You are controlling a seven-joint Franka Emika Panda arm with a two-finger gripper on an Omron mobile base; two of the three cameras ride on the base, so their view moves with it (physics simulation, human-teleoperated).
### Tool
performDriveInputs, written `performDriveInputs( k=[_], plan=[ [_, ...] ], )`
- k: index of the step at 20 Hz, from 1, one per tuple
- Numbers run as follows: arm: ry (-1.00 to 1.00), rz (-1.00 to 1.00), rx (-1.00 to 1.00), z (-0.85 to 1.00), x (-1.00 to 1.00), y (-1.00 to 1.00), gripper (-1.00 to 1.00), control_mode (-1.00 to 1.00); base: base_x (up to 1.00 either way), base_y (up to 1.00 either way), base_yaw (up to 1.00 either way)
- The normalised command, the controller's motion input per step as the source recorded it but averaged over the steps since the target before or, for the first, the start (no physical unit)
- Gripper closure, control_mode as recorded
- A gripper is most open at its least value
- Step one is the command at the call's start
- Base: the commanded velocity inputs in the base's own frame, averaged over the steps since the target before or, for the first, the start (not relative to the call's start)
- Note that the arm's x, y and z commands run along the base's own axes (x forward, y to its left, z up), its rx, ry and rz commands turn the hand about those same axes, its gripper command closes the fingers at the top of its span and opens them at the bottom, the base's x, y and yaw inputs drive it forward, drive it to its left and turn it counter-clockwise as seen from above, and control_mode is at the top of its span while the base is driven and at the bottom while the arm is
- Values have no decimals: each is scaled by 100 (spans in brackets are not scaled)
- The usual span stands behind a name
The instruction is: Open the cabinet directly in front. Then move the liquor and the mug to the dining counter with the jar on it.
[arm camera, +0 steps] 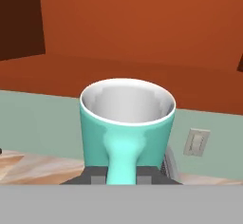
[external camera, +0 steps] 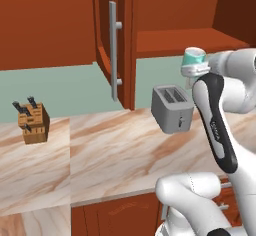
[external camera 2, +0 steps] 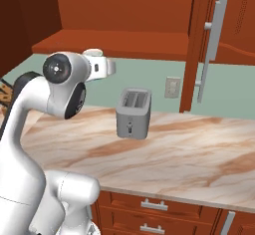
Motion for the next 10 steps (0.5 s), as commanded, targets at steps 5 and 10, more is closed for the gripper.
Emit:
performDriveInputs(
  k=[5,10],
  plan=[
    [0,0,0,0,0,0,100,100,-95,0,0],
    [0,0,0,0,0,0,100,100,-93,0,-43]
  ],
)
